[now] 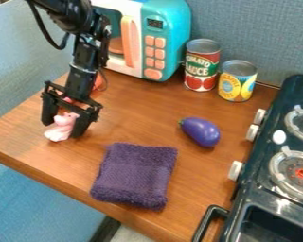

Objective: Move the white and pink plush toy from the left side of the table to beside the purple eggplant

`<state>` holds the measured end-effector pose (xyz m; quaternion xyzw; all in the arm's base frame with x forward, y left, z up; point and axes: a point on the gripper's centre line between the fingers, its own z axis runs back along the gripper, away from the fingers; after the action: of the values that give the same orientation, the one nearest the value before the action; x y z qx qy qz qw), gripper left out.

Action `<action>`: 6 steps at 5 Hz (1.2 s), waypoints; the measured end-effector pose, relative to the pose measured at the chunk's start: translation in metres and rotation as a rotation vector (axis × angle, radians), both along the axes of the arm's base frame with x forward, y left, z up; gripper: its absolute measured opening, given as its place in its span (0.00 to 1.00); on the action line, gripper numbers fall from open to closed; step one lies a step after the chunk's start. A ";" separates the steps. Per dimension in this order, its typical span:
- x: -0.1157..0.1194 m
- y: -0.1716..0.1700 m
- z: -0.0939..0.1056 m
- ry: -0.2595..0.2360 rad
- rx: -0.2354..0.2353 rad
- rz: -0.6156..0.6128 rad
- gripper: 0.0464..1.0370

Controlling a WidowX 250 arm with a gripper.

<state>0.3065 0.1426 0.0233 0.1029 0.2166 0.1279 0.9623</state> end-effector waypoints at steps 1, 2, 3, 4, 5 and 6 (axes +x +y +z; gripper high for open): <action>0.001 0.003 -0.003 0.010 -0.008 0.003 0.91; 0.001 0.002 -0.006 -0.006 -0.077 0.004 0.66; 0.000 -0.005 -0.004 -0.073 -0.193 0.016 0.44; 0.013 -0.022 0.030 -0.207 -0.272 -0.005 0.37; 0.045 -0.053 0.053 -0.225 -0.186 -0.043 0.35; 0.070 -0.084 0.051 -0.207 -0.193 -0.109 0.35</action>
<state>0.3768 0.0589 0.0740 0.0077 0.1218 0.0638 0.9905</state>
